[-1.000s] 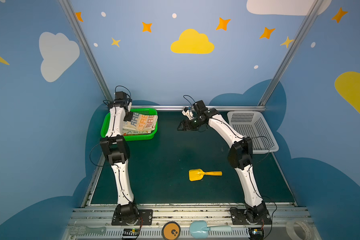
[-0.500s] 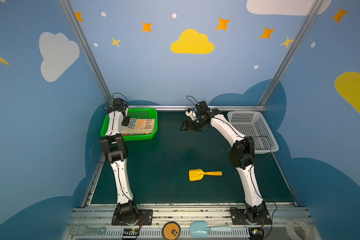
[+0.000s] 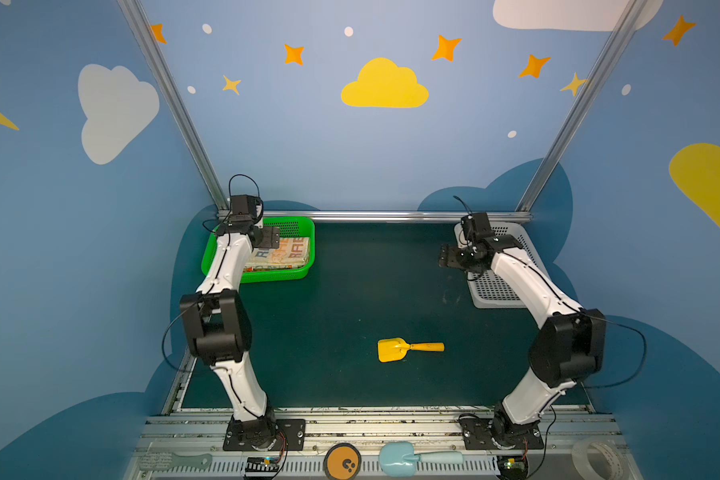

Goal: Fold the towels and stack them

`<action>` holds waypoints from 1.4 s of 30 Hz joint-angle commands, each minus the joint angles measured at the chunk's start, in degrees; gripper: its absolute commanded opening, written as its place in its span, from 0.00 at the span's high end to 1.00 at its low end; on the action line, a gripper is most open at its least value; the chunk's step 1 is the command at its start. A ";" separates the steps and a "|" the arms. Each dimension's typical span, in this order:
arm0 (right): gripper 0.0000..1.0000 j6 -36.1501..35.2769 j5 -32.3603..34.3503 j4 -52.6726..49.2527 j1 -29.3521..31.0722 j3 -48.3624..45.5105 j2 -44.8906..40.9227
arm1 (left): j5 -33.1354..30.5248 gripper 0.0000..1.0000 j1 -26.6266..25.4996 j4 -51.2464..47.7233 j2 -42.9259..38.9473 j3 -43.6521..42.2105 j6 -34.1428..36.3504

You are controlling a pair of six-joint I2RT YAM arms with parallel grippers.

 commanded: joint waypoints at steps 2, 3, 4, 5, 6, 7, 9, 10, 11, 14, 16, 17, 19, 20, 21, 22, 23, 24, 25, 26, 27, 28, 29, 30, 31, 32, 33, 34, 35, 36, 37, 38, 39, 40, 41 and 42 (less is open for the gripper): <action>0.11 -7.45 19.23 18.78 1.77 -16.21 -6.76 | 6.71 0.00 -1.05 21.30 -11.01 -20.60 -9.14; 0.11 -9.75 22.10 23.41 1.75 -20.35 -8.25 | 6.89 0.00 -1.48 25.24 -13.18 -26.07 -10.56; 0.11 -12.16 23.99 28.13 1.67 -23.87 -9.12 | 6.25 0.00 -2.17 28.26 -14.85 -30.90 -11.45; 0.11 -13.86 24.59 32.01 1.53 -26.96 -9.37 | 5.13 0.00 -2.93 31.36 -16.09 -34.83 -11.64; 0.11 -15.94 24.96 36.25 1.22 -29.31 -8.84 | 3.75 0.00 -3.62 34.73 -17.25 -39.67 -11.83; 0.11 -16.41 25.40 38.55 1.17 -31.35 -7.96 | 2.83 0.00 -4.10 38.58 -17.97 -43.73 -11.79; 0.11 -16.27 27.22 44.48 0.91 -34.68 -4.99 | 2.99 0.00 -4.47 47.16 -18.06 -51.87 -10.07; 0.11 -17.52 25.45 47.25 0.73 -35.71 -4.20 | 1.33 0.00 -4.52 49.26 -18.55 -53.61 -10.43; 0.12 -19.31 25.27 48.93 1.08 -36.11 -3.67 | 2.18 0.00 -4.52 47.38 -20.70 -53.97 -8.57; 0.12 -18.04 24.18 49.56 1.58 -36.06 -3.56 | 0.13 0.00 -5.58 45.20 -23.22 -54.27 -4.59; 0.11 -18.93 22.28 51.57 0.53 -36.77 -3.38 | -1.95 0.00 -6.99 47.42 -22.12 -55.60 -2.56; 0.12 -17.79 21.10 50.37 -0.30 -36.46 -3.61 | -4.85 0.00 -7.36 49.42 -20.91 -56.08 -5.31; 0.12 -16.35 20.19 50.76 -1.60 -37.14 -4.43 | -2.13 0.00 -6.65 47.62 -19.46 -55.15 -5.29; 0.12 -16.15 19.41 51.83 -2.03 -38.22 -5.16 | -0.75 0.00 -6.74 47.93 -18.54 -55.48 -4.19; 0.12 -15.67 18.84 52.91 -2.56 -39.19 -5.89 | -0.16 0.00 -7.21 49.94 -17.58 -56.92 -2.64; 0.12 -15.32 17.96 54.04 -3.19 -40.04 -6.45 | -1.05 0.00 -7.70 54.06 -16.52 -59.15 -2.49; 0.11 -14.77 17.19 54.74 -3.82 -40.88 -6.99 | -1.61 0.00 -7.88 58.67 -16.12 -60.94 -1.77; 0.12 -14.33 15.92 55.55 -4.60 -42.38 -7.61 | -1.84 0.00 -7.75 60.00 -16.57 -61.88 -2.67; 0.12 -13.97 14.70 56.04 -5.23 -43.08 -8.16 | -2.17 0.00 -7.62 57.94 -17.19 -61.23 -3.39; 0.12 -13.84 13.61 56.53 -5.71 -43.58 -8.49 | -1.34 0.00 -7.56 54.62 -17.72 -60.10 -2.43; 0.12 -13.48 12.50 56.66 -6.32 -43.85 -8.87 | -0.40 0.00 -7.63 53.90 -17.46 -59.58 -1.92; 0.12 -13.07 11.42 57.14 -7.05 -44.49 -9.29 | 0.29 0.00 -7.65 55.95 -16.91 -60.32 -2.41; 0.11 -12.84 10.41 57.96 -7.59 -45.17 -9.69 | 2.16 0.00 -7.09 61.03 -15.29 -62.26 -2.70; 0.12 -12.39 8.59 58.73 -8.49 -45.97 -10.05 | 2.12 0.00 -6.46 68.37 -12.97 -64.56 -4.50; 0.12 -12.13 7.33 59.32 -9.29 -46.46 -10.44 | 2.18 0.00 -5.83 72.94 -11.85 -66.08 -5.23; 0.12 -11.74 6.53 59.23 -9.68 -46.67 -10.58 | 2.73 0.00 -5.14 73.67 -11.82 -66.80 -5.96; 0.12 -11.38 5.45 59.05 -9.96 -46.59 -10.67 | 3.33 0.00 -4.75 72.73 -12.03 -66.55 -6.74; 0.11 -11.31 4.29 59.03 -10.18 -46.65 -10.55 | 3.54 0.00 -4.72 70.72 -12.46 -65.89 -6.66; 0.12 -11.54 3.07 59.72 -10.35 -47.06 -10.53 | 4.16 0.00 -4.65 67.24 -13.19 -64.75 -5.38; 0.11 -11.11 2.55 60.85 -10.66 -47.92 -10.72 | 4.41 0.00 -4.64 65.73 -13.67 -64.40 -4.94; 0.11 -10.23 2.42 61.99 -11.01 -48.78 -10.64 | 4.31 0.00 -4.68 67.24 -13.27 -64.73 -5.49; 0.11 -11.30 2.08 65.16 -11.12 -50.21 -10.20 | 4.21 0.00 -4.68 67.83 -13.07 -64.92 -5.89; 0.11 -12.55 2.19 66.24 -11.06 -50.84 -10.21 | 4.44 0.00 -4.64 66.93 -13.39 -64.76 -5.10; 0.11 -11.59 2.50 65.29 -11.03 -50.52 -10.35 | 4.59 0.00 -4.64 66.18 -13.54 -64.54 -4.85; 0.11 -9.88 2.59 63.43 -11.12 -49.79 -10.62 | 4.57 0.00 -4.66 66.81 -13.47 -64.69 -4.92; 0.11 -10.00 2.56 63.78 -11.27 -49.77 -10.43 | 4.56 0.00 -4.64 66.76 -13.49 -64.71 -4.98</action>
